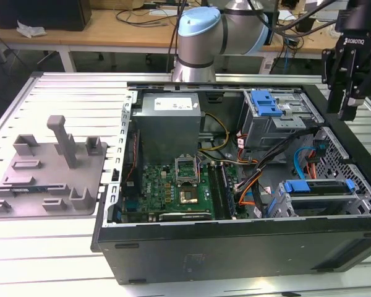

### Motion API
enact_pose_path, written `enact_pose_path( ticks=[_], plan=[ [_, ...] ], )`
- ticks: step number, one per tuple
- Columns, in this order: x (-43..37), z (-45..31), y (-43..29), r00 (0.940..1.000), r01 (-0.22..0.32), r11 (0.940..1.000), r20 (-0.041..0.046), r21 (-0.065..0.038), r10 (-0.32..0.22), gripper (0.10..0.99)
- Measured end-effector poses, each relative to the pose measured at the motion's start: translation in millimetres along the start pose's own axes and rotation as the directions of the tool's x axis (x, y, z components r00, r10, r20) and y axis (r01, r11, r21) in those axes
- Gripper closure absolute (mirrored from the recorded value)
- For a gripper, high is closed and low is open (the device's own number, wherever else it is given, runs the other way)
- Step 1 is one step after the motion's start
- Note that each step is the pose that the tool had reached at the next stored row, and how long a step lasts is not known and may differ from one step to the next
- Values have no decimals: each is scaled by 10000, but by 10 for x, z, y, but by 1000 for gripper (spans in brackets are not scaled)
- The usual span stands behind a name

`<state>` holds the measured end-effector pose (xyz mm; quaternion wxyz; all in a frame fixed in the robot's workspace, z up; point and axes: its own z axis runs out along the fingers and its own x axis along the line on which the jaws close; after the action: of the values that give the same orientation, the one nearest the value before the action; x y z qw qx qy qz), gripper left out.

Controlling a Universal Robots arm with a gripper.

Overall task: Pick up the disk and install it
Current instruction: 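Insert the first disk wire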

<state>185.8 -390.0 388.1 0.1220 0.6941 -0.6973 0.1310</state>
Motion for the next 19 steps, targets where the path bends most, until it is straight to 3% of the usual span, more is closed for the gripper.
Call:
enact_pose_path(
  ticks=[2, 3, 6, 8, 9, 11, 16, 19],
  plan=[
    [-14, 31, -19, 9997, -226, 9997, -8, -84, 226, 647],
    [-27, 65, -18, 9980, -639, 9977, -24, -239, 639, 647],
    [-40, 101, -18, 9928, -1202, 9917, -56, -449, 1200, 647],
    [-47, 120, -18, 9870, -1606, 9853, -151, -577, 1600, 647],
    [-50, 129, -18, 9834, -1800, 9818, -344, -606, 1782, 647],
    [-55, 139, -17, 9798, -1932, 9794, -642, -584, 1895, 647],
    [-78, 158, -12, 9754, -1988, 9787, -1076, -507, 1926, 647],
    [-110, 182, 31, 9723, -2024, 9782, -1283, -460, 1951, 647]
  ],
)
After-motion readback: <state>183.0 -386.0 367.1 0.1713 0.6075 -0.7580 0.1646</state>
